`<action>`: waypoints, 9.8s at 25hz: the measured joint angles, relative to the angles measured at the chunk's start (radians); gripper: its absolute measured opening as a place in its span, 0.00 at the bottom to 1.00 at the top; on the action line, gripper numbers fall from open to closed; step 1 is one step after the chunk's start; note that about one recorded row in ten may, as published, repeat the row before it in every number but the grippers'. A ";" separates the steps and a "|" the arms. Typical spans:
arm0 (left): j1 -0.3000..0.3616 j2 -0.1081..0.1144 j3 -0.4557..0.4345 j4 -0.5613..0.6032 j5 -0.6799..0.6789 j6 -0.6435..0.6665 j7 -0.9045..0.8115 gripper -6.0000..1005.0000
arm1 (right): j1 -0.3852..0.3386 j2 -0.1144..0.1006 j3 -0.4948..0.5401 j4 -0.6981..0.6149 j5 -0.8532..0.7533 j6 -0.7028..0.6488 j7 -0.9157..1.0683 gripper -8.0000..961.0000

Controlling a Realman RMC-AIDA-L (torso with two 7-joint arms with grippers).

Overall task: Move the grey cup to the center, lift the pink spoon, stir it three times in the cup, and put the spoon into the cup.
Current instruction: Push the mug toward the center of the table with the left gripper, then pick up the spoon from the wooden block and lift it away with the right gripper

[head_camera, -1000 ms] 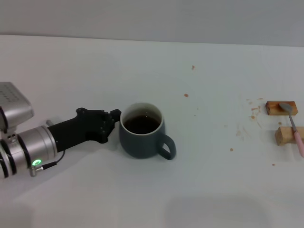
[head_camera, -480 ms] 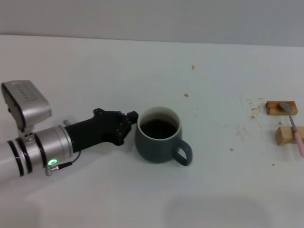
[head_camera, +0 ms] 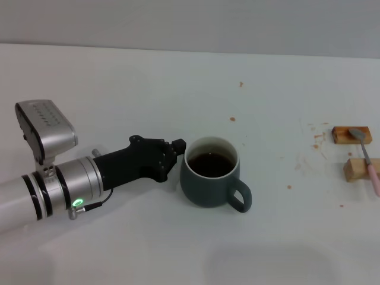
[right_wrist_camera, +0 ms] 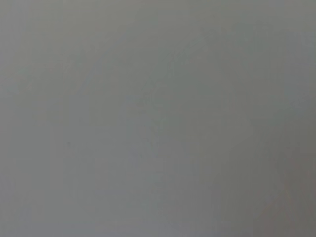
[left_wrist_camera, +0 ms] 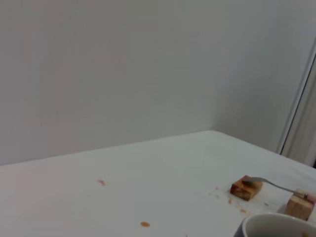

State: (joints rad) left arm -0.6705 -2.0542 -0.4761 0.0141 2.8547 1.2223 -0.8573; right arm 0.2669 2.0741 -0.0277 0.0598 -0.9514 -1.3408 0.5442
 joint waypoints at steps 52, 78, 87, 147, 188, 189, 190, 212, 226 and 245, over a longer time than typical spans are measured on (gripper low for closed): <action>-0.052 0.021 -0.260 -0.003 -0.012 0.045 -0.015 0.39 | -0.101 0.012 -0.432 0.167 -0.172 -0.133 -0.189 0.65; -0.037 0.028 -0.336 -0.031 -0.014 0.053 -0.009 0.39 | -0.084 0.009 -0.471 0.163 -0.193 -0.067 -0.190 0.65; -0.033 0.029 -0.346 -0.040 -0.014 0.049 -0.004 0.39 | -0.074 0.009 -0.483 0.160 -0.193 -0.046 -0.190 0.49; -0.037 0.027 -0.360 -0.042 -0.014 0.043 -0.003 0.38 | -0.048 0.009 -0.475 0.155 -0.189 -0.018 -0.178 0.16; -0.001 0.032 -0.379 -0.068 -0.014 0.061 -0.011 0.38 | -0.053 0.009 -0.472 0.157 -0.191 -0.025 -0.178 0.12; -0.001 0.032 -0.379 -0.068 -0.014 0.061 -0.011 0.38 | -0.053 0.009 -0.472 0.158 -0.191 -0.025 -0.178 0.12; 0.000 0.032 -0.379 -0.068 -0.014 0.061 -0.011 0.38 | -0.053 0.009 -0.472 0.159 -0.191 -0.025 -0.178 0.12; 0.002 0.029 -0.384 -0.076 -0.014 0.065 -0.012 0.38 | -0.045 0.007 -0.471 0.162 -0.190 -0.060 -0.152 0.11; 0.012 0.028 -0.400 -0.079 -0.014 0.065 -0.004 0.38 | -0.038 0.004 -0.480 0.156 -0.191 -0.074 -0.107 0.11; 0.019 0.025 -0.400 -0.078 -0.012 0.065 -0.008 0.38 | -0.040 -0.004 -0.548 0.085 -0.193 -0.156 0.065 0.11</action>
State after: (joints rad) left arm -0.6511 -2.0296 -0.8759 -0.0644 2.8422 1.2870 -0.8653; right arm 0.2264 2.0703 -0.5759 0.1451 -1.1445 -1.4971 0.6089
